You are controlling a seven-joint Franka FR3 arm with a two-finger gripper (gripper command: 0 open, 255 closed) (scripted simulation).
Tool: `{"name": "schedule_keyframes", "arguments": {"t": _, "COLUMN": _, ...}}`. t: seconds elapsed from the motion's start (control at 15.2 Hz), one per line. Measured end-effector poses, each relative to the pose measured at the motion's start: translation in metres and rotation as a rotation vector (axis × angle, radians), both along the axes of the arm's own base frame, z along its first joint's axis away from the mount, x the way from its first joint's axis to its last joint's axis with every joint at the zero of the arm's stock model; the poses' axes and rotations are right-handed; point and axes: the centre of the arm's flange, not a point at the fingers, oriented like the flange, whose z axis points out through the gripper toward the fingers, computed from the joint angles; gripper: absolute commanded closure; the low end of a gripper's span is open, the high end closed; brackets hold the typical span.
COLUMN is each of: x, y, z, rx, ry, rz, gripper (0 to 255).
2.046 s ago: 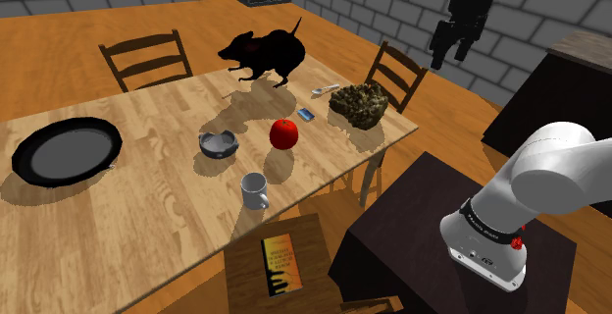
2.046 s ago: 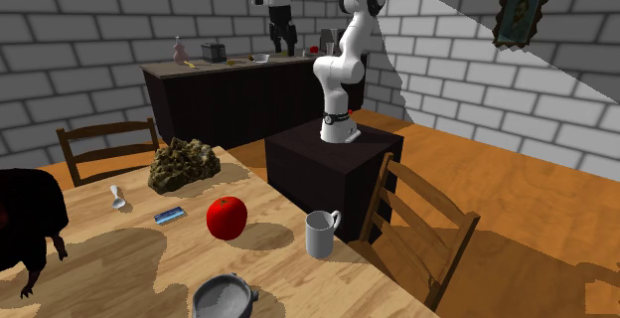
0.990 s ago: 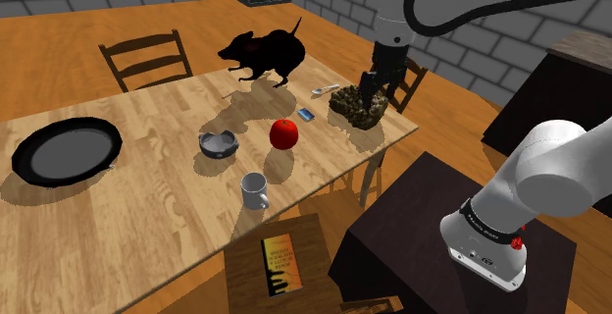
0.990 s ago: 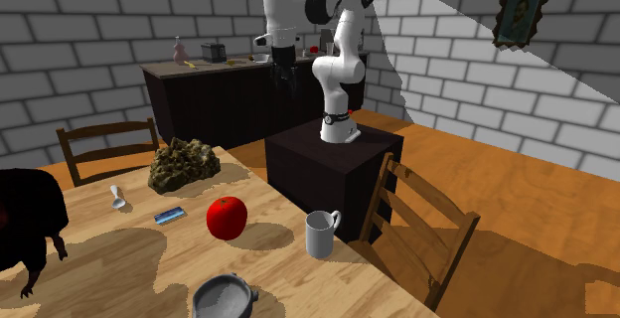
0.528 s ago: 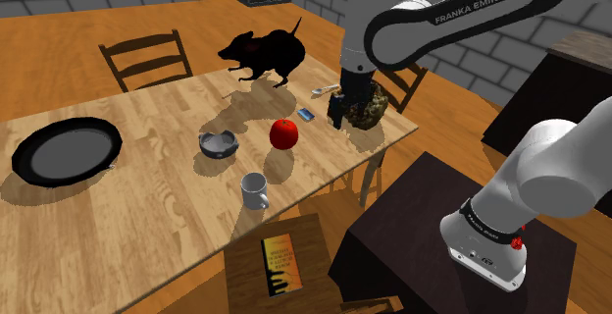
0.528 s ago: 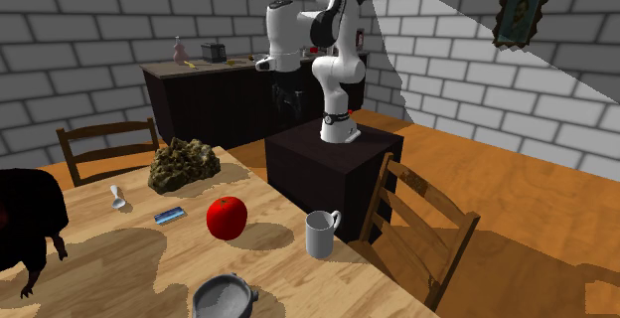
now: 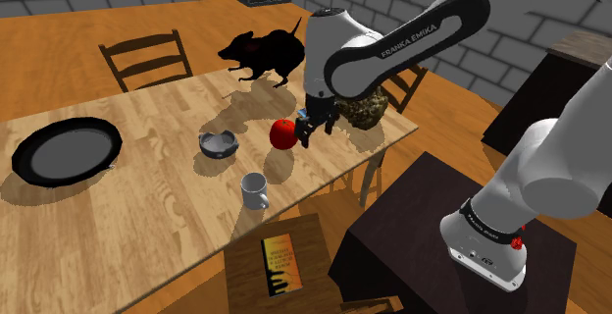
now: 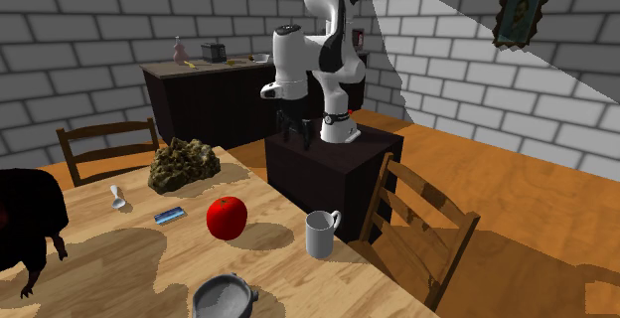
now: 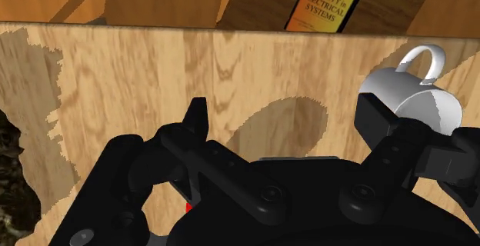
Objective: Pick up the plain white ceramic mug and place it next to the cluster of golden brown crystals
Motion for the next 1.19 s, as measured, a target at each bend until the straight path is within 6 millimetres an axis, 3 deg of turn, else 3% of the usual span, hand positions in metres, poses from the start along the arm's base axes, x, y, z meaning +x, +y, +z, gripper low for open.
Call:
{"name": "schedule_keyframes", "arguments": {"t": 0.99, "x": 0.076, "y": 0.127, "z": -0.125, "rx": 0.013, "ry": -0.025, "rz": 0.084, "gripper": 0}}
{"name": "schedule_keyframes", "arguments": {"t": 1.19, "x": 0.079, "y": 0.135, "z": -0.141, "rx": 0.014, "ry": -0.027, "rz": 0.088, "gripper": 0}}
